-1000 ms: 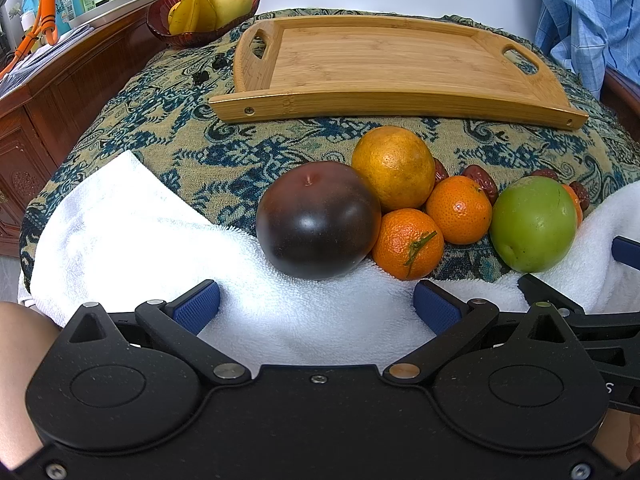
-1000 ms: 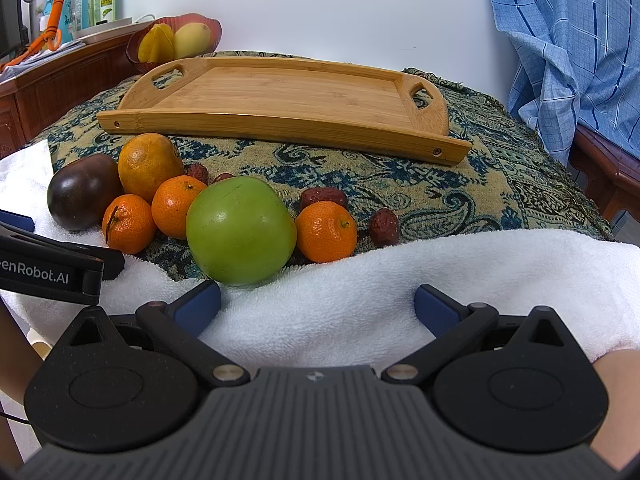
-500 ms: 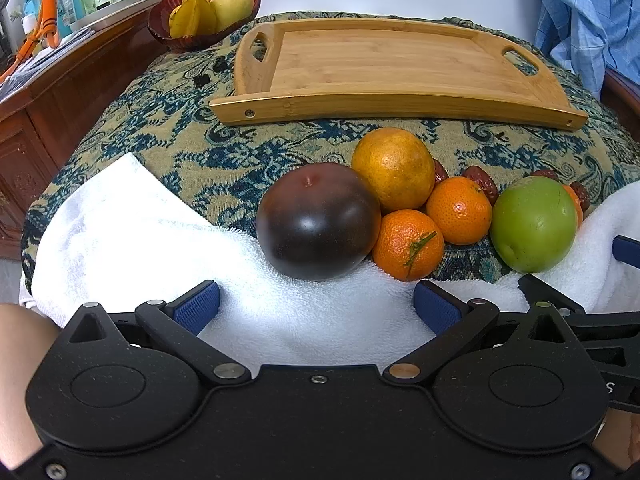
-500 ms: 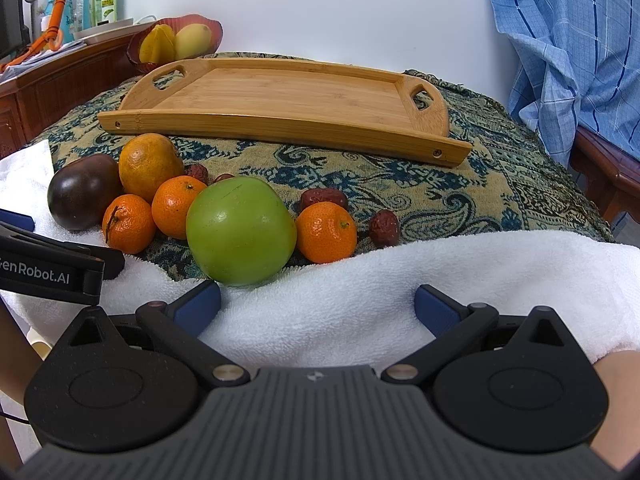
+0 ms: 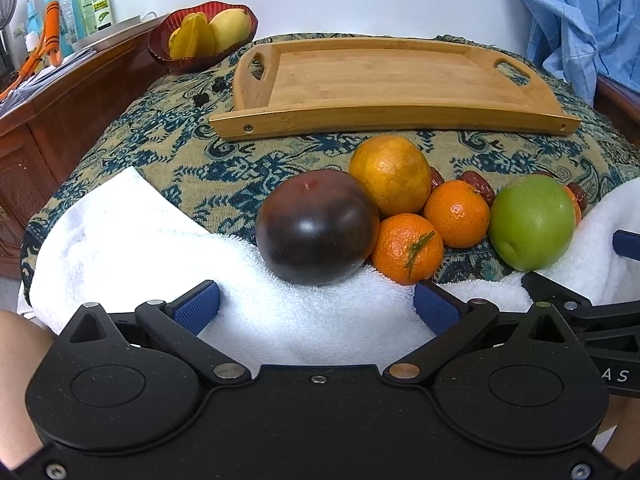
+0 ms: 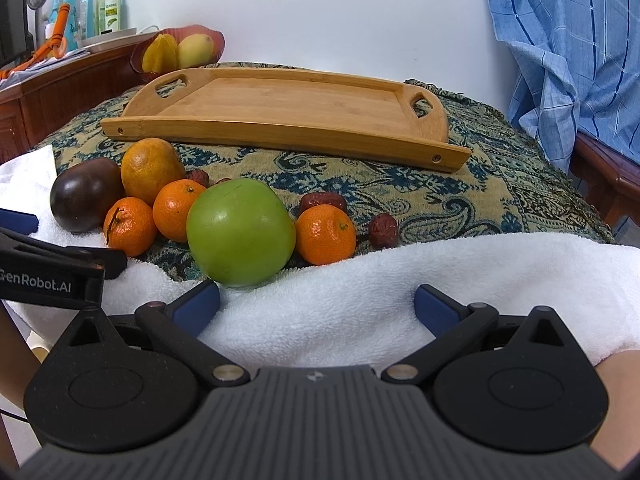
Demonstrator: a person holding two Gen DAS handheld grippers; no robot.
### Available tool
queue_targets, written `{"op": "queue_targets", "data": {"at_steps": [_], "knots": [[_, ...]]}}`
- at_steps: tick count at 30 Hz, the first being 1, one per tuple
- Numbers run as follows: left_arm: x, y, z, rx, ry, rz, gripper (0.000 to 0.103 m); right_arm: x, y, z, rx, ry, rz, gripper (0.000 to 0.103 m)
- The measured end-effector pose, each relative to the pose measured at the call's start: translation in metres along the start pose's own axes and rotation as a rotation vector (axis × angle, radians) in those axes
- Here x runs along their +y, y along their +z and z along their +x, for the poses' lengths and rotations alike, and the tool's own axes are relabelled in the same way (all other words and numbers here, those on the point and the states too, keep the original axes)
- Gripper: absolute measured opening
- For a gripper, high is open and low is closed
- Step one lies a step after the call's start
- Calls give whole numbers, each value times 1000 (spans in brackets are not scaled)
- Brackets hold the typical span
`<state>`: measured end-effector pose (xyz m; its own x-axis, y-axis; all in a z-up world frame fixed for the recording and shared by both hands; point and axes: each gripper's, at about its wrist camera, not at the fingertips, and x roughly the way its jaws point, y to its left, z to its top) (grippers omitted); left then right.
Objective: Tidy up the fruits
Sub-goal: 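Grasp the dark purple fruit with the left tool while the right tool grasps the green apple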
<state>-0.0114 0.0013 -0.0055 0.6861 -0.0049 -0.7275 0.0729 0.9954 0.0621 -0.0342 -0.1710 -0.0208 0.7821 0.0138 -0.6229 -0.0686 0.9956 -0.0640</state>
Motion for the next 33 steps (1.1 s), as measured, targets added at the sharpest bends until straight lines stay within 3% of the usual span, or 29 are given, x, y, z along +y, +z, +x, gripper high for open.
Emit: {"op": "queue_targets", "data": {"at_steps": [2,7,11,15,26,33], "knots": [[5,1,-3,-3,-24,-23,102,0,1,-2,-3,7,-1,103],[18,5,-19,-65,-66,-68,89,-1,3,-15,-47,44,-3,92],[23,12,-30,-129,-80,-75,83,2,9,-28,-109,99,0,74],[23,18,-31,-150,-82,-42,67,9,17,-30,-137,133,0,60],[27,17,-16,-144,-124,-34,66,23,20,-18,-127,111,-96,59],[29,15,-1,-144,-134,-80,70,34,18,-7,-129,78,-227,62]]}}
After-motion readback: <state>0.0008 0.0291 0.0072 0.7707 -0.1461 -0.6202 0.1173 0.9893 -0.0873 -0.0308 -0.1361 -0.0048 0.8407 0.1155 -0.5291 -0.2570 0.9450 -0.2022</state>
